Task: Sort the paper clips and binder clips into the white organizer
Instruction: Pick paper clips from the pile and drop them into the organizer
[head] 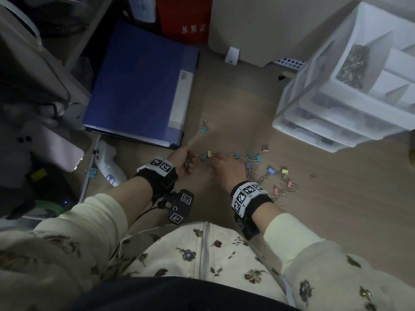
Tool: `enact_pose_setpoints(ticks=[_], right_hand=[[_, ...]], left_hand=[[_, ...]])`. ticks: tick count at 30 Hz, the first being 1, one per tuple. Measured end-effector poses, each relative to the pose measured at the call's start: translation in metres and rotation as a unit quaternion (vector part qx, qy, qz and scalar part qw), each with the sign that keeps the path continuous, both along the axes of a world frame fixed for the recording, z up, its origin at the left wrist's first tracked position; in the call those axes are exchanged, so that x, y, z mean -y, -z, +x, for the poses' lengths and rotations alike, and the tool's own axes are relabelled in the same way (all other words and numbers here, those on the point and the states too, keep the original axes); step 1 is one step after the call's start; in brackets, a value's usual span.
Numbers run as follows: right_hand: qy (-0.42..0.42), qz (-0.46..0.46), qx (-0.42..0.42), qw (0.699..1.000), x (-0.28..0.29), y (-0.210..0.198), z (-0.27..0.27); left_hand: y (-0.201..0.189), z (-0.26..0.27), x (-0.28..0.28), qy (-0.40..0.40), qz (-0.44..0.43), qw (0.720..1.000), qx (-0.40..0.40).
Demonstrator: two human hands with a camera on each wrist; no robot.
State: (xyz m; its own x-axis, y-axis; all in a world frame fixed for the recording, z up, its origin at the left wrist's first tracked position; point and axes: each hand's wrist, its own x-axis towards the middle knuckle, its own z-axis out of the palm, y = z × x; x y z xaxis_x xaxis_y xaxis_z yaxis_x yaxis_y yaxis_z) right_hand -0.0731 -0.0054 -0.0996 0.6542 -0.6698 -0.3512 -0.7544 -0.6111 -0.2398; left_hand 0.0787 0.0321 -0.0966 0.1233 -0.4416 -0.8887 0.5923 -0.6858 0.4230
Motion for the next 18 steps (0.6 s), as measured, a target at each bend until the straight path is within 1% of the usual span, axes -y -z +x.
enact_pose_setpoints(ticks=[6, 8, 9, 12, 14, 18], right_hand=[[-0.035, -0.005, -0.025, 0.999, -0.01, -0.003, -0.002], [-0.044, -0.019, -0.025, 0.999, -0.013, -0.002, -0.002], [-0.048, 0.001, -0.033, 0.998, -0.015, -0.004, 0.0], [-0.055, 0.0, -0.073, 0.996, -0.015, -0.004, -0.001], [-0.027, -0.004, -0.075, 0.997, -0.013, -0.01, -0.003], [0.034, -0.004, -0.026, 0.999, -0.01, -0.027, -0.003]], left_hand=[[-0.002, -0.002, -0.001, 0.006, 0.0, 1.0, 0.004], [-0.003, -0.004, -0.001, 0.004, -0.001, 1.0, 0.001], [-0.003, -0.004, 0.0, 0.005, -0.003, 1.0, 0.001], [-0.005, -0.004, -0.001, 0.007, -0.008, 1.0, 0.004], [-0.005, -0.005, -0.001, 0.003, -0.01, 1.0, 0.001], [-0.004, -0.008, -0.001, -0.001, -0.021, 1.0, -0.003]])
